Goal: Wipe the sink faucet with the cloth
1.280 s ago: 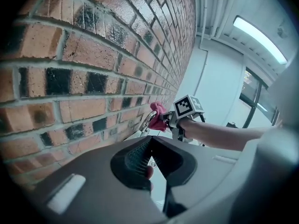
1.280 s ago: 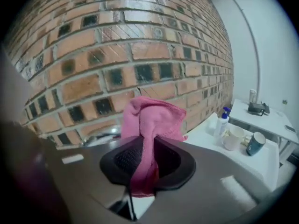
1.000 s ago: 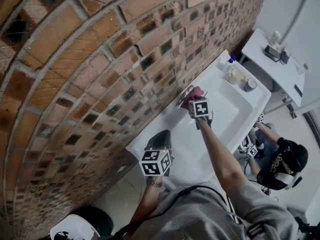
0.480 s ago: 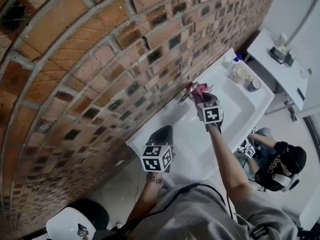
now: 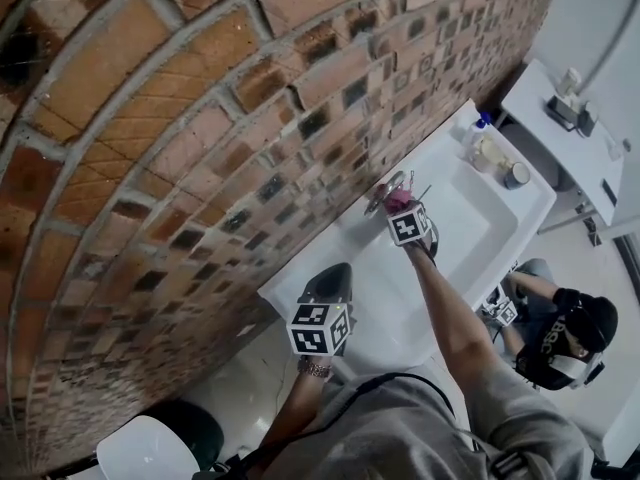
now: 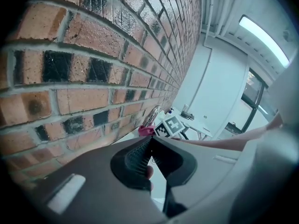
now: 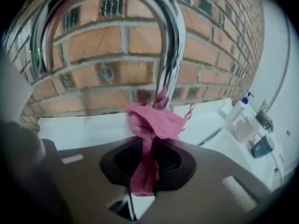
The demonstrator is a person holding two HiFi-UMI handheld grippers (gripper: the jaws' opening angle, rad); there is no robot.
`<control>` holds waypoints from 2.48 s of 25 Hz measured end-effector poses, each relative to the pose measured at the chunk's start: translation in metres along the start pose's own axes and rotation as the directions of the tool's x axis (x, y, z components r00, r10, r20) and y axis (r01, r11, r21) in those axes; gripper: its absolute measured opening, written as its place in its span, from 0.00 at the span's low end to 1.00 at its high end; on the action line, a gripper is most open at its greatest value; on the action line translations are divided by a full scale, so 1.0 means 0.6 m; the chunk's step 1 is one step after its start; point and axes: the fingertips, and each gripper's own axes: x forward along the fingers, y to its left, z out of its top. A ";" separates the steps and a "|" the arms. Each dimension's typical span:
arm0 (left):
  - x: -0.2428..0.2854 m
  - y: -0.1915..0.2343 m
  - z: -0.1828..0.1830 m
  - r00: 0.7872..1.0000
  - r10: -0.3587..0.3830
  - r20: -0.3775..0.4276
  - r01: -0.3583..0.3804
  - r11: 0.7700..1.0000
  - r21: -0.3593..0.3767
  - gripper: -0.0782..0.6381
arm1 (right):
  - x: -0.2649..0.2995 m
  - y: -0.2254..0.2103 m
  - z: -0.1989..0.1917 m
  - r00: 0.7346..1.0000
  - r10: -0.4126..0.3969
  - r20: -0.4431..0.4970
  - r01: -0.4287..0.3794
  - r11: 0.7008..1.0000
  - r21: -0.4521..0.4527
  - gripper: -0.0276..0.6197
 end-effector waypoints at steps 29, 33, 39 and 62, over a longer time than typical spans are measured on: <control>0.036 -0.047 0.010 0.998 -0.063 -0.018 0.064 0.996 0.067 0.14 | -0.123 -0.106 -0.033 0.985 -0.015 0.172 -0.061 0.901 0.430 0.15; 0.044 -0.057 0.005 0.997 -0.076 -0.033 0.078 0.994 0.080 0.14 | -0.106 -0.189 -0.002 0.978 -0.077 0.196 -0.051 0.817 0.575 0.15; 0.040 -0.068 0.005 0.996 -0.075 -0.043 0.079 0.991 0.105 0.14 | -0.045 -0.137 -0.048 0.991 -0.024 0.133 -0.075 0.724 0.686 0.15; 0.040 -0.016 0.017 1.000 -0.019 -0.005 0.019 0.998 0.055 0.14 | -0.046 -0.095 0.101 0.979 -0.025 0.201 -0.048 0.937 0.347 0.15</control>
